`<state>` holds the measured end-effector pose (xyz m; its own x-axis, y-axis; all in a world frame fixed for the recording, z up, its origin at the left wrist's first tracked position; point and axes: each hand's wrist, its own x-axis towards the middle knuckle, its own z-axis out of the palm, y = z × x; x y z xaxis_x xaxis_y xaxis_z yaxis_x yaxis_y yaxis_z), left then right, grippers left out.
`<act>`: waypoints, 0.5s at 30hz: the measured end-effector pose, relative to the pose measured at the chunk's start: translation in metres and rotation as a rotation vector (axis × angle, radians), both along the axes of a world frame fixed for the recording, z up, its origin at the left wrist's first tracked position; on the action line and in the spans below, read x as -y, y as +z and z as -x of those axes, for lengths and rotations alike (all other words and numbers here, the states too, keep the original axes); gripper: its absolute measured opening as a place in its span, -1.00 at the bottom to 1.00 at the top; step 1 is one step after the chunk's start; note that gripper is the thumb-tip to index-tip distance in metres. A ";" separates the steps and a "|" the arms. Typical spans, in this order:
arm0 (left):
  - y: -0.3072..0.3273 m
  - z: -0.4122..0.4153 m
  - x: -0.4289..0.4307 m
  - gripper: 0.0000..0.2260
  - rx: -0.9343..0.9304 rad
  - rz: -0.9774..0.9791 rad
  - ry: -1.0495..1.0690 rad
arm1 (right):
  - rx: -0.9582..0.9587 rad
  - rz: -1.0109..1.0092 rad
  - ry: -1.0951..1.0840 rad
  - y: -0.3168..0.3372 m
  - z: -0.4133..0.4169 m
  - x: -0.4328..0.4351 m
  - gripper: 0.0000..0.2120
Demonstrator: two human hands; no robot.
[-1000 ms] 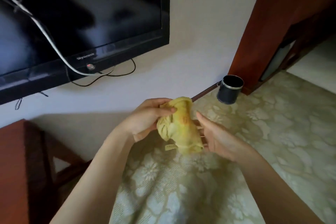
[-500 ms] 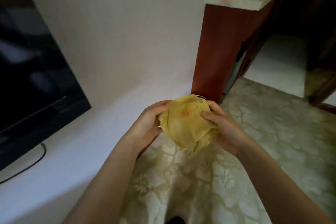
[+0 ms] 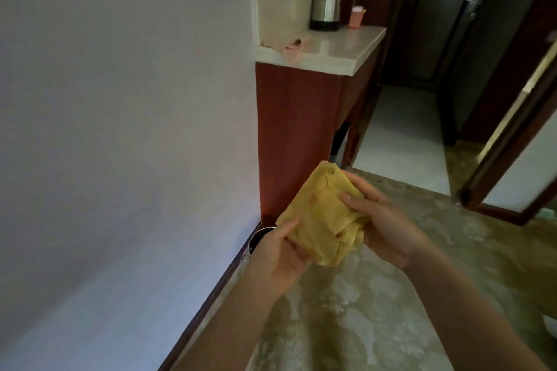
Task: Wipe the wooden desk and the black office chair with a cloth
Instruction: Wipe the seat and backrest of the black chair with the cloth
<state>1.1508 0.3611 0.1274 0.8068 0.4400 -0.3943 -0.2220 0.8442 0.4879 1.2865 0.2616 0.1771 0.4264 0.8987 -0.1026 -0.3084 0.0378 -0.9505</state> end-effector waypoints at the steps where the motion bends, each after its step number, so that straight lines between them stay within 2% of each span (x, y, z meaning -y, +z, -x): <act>1: 0.002 -0.018 -0.008 -0.61 -0.006 -0.021 0.031 | 0.019 0.010 -0.004 0.001 -0.020 -0.007 -0.60; 5: 0.020 -0.111 -0.053 -0.52 -0.009 -0.214 0.169 | 0.186 0.077 0.006 0.016 -0.126 -0.052 -0.66; 8: 0.040 -0.171 -0.085 -0.44 -0.093 -0.428 0.307 | 0.379 0.096 -0.005 0.036 -0.193 -0.097 -0.66; 12: 0.065 -0.238 -0.130 -0.44 -0.146 -0.713 0.478 | 0.704 0.043 -0.103 0.055 -0.261 -0.160 -0.64; 15: 0.086 -0.280 -0.169 -0.57 -0.159 -0.887 0.502 | 0.813 -0.023 -0.233 0.067 -0.302 -0.204 -0.66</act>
